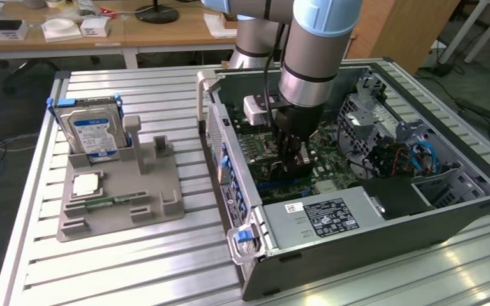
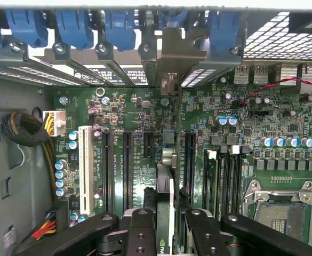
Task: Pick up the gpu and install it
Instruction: 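Insert the gpu into the slot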
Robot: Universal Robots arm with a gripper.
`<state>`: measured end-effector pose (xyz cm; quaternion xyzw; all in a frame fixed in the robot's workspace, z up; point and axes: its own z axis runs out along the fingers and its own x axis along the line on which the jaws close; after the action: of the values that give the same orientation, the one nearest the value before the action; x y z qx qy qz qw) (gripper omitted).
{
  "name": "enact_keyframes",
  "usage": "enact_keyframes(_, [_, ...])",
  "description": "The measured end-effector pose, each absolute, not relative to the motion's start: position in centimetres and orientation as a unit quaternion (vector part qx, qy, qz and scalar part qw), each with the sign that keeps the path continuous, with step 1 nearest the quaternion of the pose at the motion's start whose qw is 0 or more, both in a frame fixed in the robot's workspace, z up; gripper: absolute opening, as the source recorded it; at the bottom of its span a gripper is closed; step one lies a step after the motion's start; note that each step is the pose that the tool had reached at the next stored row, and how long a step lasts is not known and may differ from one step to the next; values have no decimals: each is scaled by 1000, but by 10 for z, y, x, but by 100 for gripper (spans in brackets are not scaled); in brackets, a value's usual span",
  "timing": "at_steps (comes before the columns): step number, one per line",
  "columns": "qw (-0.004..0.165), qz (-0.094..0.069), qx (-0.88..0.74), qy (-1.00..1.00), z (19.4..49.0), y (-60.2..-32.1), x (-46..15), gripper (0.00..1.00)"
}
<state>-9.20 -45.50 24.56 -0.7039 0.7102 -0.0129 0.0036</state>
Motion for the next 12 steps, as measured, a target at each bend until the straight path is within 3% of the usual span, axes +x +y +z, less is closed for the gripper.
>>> enact_keyframes(12, [4,-13,-704,710,242,-455,-92,26])
